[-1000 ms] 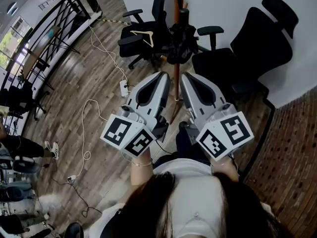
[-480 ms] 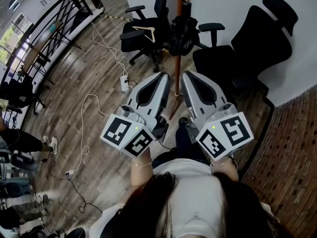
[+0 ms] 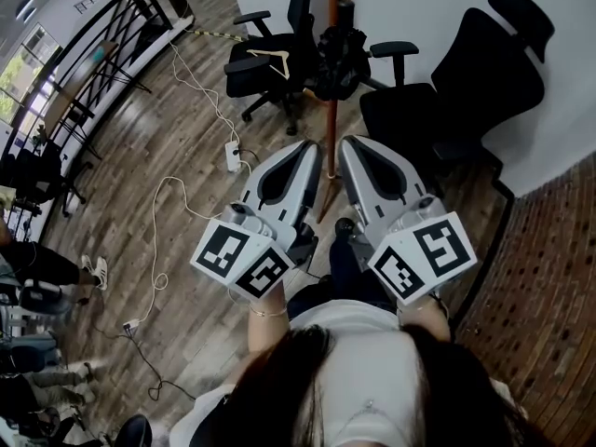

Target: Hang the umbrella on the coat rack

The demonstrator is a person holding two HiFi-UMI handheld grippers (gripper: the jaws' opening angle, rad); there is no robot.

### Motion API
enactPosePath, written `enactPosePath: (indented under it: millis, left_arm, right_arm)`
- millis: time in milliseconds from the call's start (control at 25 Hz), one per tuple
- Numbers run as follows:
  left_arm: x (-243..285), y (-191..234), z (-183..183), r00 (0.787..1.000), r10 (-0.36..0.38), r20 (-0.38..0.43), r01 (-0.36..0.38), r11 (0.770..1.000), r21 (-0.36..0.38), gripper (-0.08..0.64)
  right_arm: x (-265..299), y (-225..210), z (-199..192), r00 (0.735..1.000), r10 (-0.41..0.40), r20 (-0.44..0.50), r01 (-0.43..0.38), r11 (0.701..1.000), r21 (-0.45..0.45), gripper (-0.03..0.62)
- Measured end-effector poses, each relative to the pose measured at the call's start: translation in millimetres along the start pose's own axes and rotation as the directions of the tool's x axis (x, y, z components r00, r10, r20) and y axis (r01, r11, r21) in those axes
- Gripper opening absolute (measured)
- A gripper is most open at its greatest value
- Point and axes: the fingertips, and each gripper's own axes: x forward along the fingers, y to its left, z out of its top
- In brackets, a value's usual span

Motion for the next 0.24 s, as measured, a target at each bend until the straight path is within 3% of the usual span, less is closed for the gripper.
enactPosePath:
  millis: [240]
  left_arm:
    - [-3.3, 1.0, -0.2, 1.0, 0.013, 0.002, -0.013, 1.0, -0.007, 0.015]
  right_arm:
    - [-0.4, 4.5, 0.3, 1.0, 0.021, -0.002, -0.021, 1.0, 0.005, 0.034]
